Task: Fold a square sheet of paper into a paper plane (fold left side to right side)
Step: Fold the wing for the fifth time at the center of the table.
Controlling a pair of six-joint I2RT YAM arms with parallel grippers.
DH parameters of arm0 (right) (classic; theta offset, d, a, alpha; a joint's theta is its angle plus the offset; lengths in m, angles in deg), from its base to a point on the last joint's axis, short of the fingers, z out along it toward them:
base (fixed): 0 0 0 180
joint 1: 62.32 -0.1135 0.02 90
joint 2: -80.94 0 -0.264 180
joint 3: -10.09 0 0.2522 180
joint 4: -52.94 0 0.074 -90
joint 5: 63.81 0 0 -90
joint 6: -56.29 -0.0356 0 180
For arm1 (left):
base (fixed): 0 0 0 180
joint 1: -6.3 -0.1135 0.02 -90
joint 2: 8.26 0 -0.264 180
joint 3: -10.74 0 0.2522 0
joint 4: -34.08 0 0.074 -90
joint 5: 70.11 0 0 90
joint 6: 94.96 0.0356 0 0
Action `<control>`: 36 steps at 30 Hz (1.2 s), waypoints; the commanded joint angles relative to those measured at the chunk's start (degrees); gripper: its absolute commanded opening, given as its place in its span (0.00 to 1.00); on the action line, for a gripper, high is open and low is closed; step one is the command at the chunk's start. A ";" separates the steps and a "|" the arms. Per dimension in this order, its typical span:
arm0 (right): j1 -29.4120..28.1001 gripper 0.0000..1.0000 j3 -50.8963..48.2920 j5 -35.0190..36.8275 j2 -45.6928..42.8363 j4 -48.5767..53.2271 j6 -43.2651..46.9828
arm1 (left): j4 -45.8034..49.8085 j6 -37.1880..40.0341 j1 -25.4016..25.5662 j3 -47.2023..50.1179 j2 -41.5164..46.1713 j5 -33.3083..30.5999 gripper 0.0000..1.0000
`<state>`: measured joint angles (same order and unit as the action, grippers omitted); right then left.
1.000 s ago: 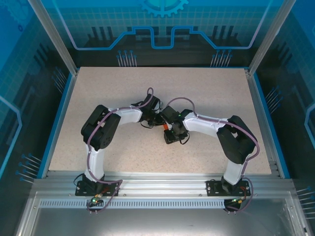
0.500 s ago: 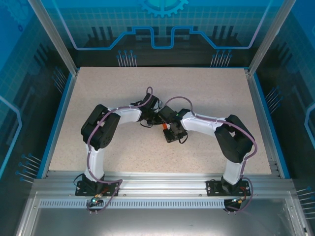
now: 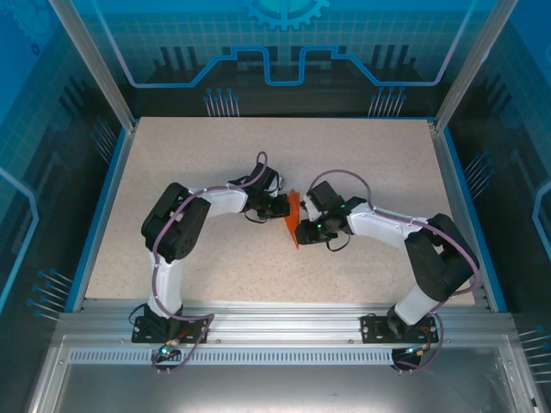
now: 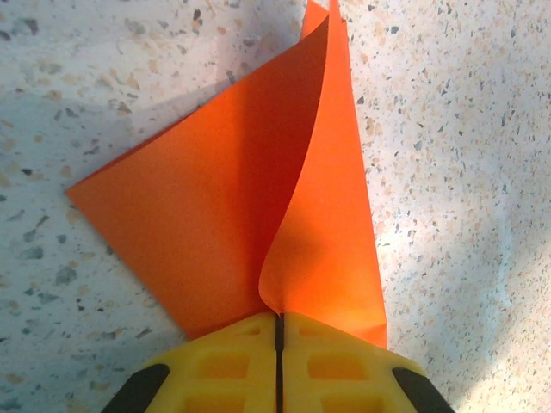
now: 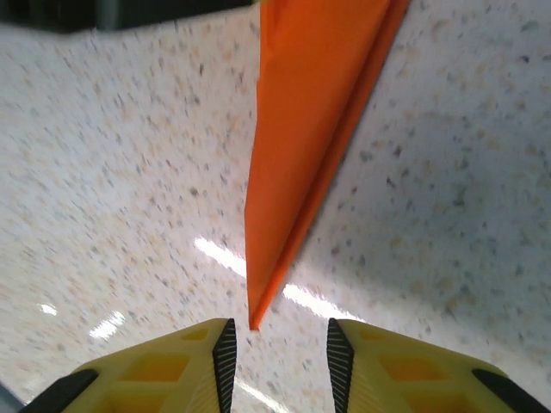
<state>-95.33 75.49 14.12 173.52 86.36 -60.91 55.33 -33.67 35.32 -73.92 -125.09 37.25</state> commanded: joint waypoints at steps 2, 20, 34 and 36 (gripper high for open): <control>4.81 0.35 -5.56 -16.30 -0.05 -15.64 -4.82 | 3.16 0.53 -0.41 -0.08 -1.03 -2.33 0.10; 4.03 0.32 -5.17 -23.99 8.89 -23.62 -11.60 | 3.32 0.50 -0.52 -0.54 -1.32 -2.70 0.09; 3.40 0.32 -4.20 -21.85 11.05 -21.86 -12.00 | 3.32 0.45 -0.49 -0.48 -1.64 -2.93 0.09; 3.35 0.32 -4.03 -21.77 11.27 -21.69 -12.09 | 3.32 0.50 -0.46 -0.50 -1.64 -2.93 0.09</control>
<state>-91.24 70.37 -8.31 183.20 63.82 -72.36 55.37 -33.67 35.32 -73.92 -125.09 37.23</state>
